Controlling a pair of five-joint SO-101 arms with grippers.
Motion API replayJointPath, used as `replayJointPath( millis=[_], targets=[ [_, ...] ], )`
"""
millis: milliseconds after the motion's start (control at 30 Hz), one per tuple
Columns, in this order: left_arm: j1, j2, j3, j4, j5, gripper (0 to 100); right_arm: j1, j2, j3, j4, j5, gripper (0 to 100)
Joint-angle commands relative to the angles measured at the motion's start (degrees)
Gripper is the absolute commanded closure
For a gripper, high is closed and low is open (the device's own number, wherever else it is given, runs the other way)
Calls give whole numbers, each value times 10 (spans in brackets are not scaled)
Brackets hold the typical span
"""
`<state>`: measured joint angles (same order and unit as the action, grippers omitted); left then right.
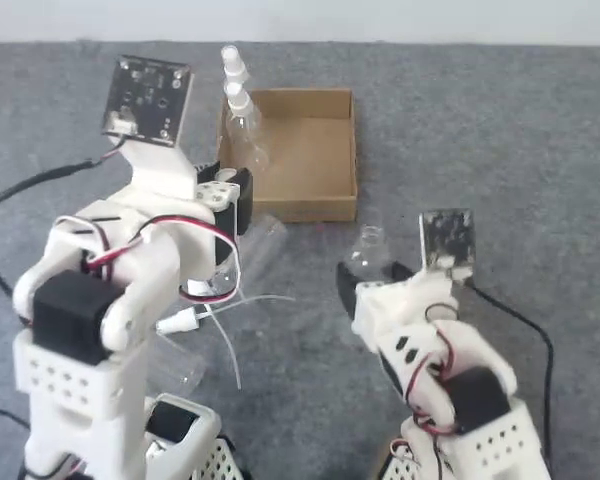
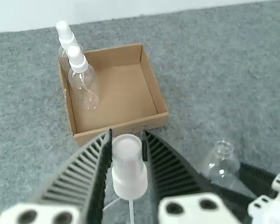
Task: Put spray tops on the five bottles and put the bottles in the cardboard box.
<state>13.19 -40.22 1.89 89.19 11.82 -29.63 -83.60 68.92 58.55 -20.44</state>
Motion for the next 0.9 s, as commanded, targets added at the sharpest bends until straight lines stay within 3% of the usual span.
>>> replayJointPath(
  millis=[0,300,767,867],
  targets=[
    [4,-40,5,-33,11,988,-30,-88,40,-49,-4,979],
    [0,-98,22,-47,38,988,-33,-205,130,-92,98,979],
    [0,-182,22,-55,39,988,-79,-204,153,-110,107,978],
    [0,-200,24,-69,40,988,-79,-204,156,-110,144,978]
  ],
)
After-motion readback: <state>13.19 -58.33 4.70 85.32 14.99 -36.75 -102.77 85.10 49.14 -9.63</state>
